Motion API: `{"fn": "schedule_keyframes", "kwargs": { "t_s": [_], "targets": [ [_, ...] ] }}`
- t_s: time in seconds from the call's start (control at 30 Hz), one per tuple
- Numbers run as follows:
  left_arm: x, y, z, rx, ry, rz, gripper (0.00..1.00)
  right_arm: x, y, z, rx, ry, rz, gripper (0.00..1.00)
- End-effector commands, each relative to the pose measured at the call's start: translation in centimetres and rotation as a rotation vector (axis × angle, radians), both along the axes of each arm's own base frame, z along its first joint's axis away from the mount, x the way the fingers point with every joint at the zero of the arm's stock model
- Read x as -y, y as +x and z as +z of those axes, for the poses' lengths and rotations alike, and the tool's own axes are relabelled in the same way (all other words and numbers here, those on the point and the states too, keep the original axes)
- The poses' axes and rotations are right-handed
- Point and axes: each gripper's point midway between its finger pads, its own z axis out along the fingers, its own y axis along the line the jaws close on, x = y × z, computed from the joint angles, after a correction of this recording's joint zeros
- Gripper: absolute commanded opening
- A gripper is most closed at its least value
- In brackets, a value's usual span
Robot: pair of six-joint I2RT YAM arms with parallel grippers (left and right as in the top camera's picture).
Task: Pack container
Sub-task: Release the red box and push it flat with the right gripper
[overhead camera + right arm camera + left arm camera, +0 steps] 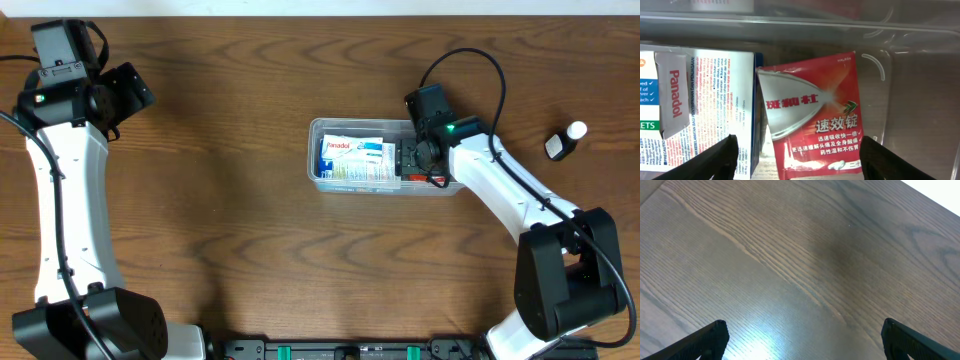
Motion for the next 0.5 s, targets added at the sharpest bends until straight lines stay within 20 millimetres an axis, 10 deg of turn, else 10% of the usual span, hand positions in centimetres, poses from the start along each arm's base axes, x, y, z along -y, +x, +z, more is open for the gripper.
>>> {"fn": "schedule_keyframes", "kwargs": {
  "t_s": [0.0,0.33,0.47],
  "targets": [
    [-0.4,-0.1,0.1,-0.005,0.015,0.007,0.98,0.4,0.0,-0.3,-0.002,-0.01,-0.021,0.77],
    [-0.4,-0.1,0.1,-0.005,0.015,0.007,0.98,2.0,0.7,2.2,0.005,0.011,-0.017,0.66],
    [-0.4,-0.1,0.1,-0.005,0.015,0.007,0.98,3.8,0.6,3.1,0.008,0.019,-0.041,0.12]
  ]
}}
